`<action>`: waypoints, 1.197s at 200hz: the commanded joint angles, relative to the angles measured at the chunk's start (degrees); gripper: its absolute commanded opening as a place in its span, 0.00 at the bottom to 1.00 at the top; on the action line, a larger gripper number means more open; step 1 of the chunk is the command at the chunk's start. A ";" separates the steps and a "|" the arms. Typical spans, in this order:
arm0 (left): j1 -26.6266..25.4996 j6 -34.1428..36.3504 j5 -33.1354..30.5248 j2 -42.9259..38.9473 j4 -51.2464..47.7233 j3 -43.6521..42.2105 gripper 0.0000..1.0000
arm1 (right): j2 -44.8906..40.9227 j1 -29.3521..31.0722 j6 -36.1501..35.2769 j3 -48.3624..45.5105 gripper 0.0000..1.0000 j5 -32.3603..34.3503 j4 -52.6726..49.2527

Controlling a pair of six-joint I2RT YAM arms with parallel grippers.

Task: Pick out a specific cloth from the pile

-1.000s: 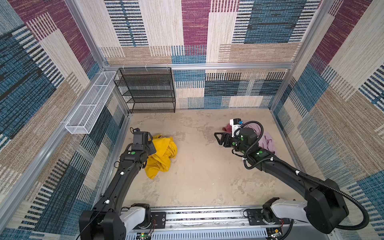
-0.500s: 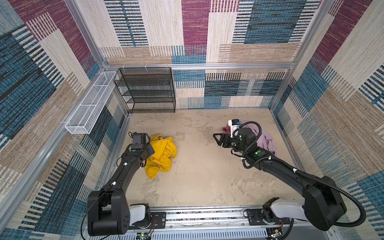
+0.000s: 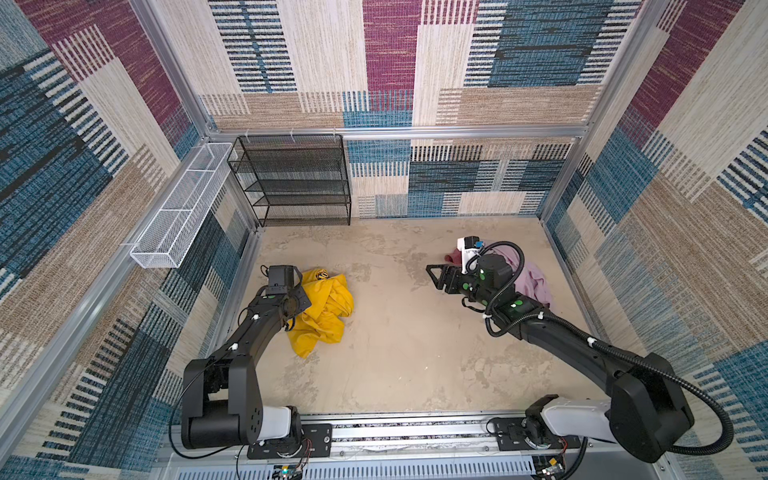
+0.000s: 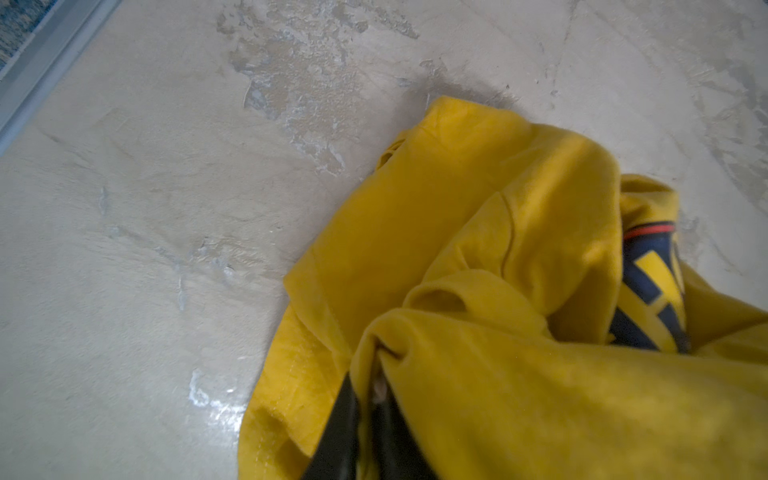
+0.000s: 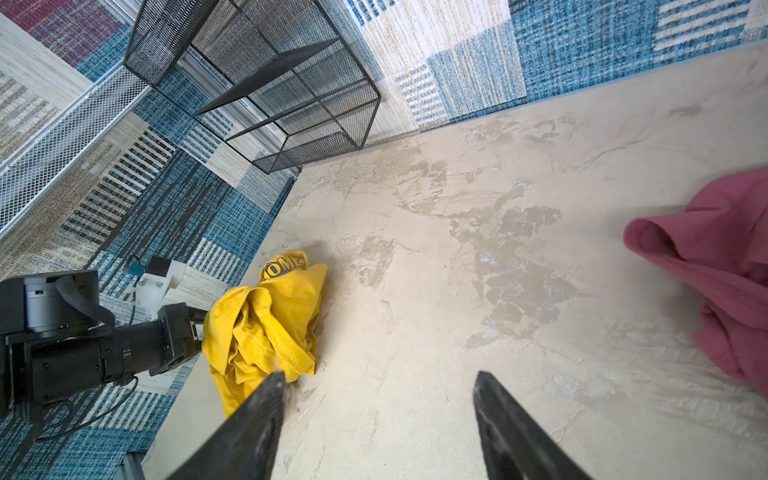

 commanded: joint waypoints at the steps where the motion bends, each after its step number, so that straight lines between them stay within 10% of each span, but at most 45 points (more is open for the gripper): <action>1: 0.04 -1.85 0.28 -2.38 -1.88 -0.43 0.30 | 0.16 0.01 -0.53 1.08 0.74 -0.66 1.12; 25: -0.04 -3.07 0.93 -6.47 -4.16 -2.06 0.42 | 0.70 0.03 -0.92 2.04 0.74 -1.65 1.15; 135: -3.43 -7.05 0.05 -26.03 -16.68 -10.83 0.36 | 3.02 0.04 -3.34 4.23 0.75 -6.90 3.43; 239: -10.92 -8.90 -2.91 -24.46 -16.94 -16.89 0.40 | 6.59 0.00 -3.35 7.78 0.75 -11.10 4.63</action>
